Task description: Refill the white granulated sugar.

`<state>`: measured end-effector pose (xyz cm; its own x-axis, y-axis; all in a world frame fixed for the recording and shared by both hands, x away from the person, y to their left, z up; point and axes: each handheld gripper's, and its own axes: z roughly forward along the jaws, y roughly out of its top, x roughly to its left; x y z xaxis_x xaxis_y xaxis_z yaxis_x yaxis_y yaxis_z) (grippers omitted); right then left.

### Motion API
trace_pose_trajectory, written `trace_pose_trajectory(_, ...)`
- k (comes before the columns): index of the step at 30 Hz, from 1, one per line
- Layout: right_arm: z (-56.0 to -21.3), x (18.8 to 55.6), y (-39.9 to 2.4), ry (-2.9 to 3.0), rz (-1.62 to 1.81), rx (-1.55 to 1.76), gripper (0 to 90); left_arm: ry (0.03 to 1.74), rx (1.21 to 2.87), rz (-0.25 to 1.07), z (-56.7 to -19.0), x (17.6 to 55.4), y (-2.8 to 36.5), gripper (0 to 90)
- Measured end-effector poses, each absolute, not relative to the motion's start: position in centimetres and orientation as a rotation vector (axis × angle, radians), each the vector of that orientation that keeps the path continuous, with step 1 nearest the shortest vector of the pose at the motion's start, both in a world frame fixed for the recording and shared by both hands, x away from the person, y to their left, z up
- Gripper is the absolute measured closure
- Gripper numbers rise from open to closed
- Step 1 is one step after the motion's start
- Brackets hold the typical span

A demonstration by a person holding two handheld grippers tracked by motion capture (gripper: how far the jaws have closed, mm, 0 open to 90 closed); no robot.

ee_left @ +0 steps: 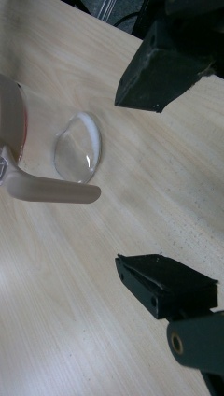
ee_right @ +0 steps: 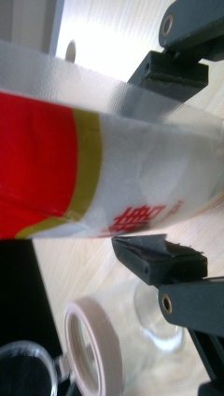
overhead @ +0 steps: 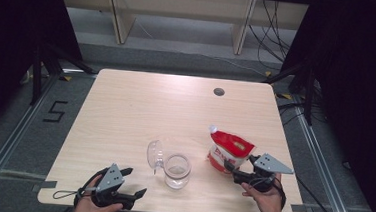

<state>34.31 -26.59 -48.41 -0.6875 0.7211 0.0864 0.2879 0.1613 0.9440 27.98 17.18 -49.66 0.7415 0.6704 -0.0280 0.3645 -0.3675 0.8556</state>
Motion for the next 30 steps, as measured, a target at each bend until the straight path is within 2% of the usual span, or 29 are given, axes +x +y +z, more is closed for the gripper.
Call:
trace_pose_trajectory(8, -49.0, 35.2, -26.4, 2.084, 1.532, 0.827, 28.1, 0.806, 1.980, 0.382, -49.8, 27.9, 16.9, 18.6)
trace_pose_trajectory(9, -49.2, 35.4, -26.4, 2.062, 1.521, 0.830, 24.6, 0.788, 2.015, 0.403, -49.8, 28.0, 17.1, 18.6)
trace_pose_trajectory(12, -49.4, 35.5, -26.4, 2.056, 1.525, 0.833, 24.8, 0.791, 1.990, 0.390, -49.8, 27.9, 16.9, 18.6)
trace_pose_trajectory(16, -49.8, 35.9, -26.2, 2.031, 1.544, 0.833, 20.2, 0.790, 2.008, 0.397, -49.9, 27.9, 16.9, 18.6)
trace_pose_trajectory(18, -49.9, 35.9, -26.2, 2.065, 1.527, 0.837, 15.3, 0.789, 2.010, 0.394, -49.9, 27.9, 16.9, 18.6)
trace_pose_trajectory(22, -50.1, 36.1, -26.2, 2.080, 1.534, 0.818, 15.3, 0.774, 2.013, 0.404, -49.9, 28.0, 16.9, 18.6)
trace_pose_trajectory(26, -50.2, 36.2, -25.9, 2.057, 1.505, 0.780, 18.3, 0.762, 2.022, 0.416, -49.9, 28.0, 16.9, 18.7)
trace_pose_trajectory(27, -50.3, 36.3, -25.7, 2.046, 1.538, 0.784, 21.6, 0.758, 2.027, 0.418, -49.9, 28.0, 16.9, 18.7)
trace_pose_trajectory(30, -50.5, 36.2, -25.5, 2.037, 1.532, 0.801, 22.5, 0.758, 2.027, 0.417, -49.9, 28.0, 16.9, 18.7)
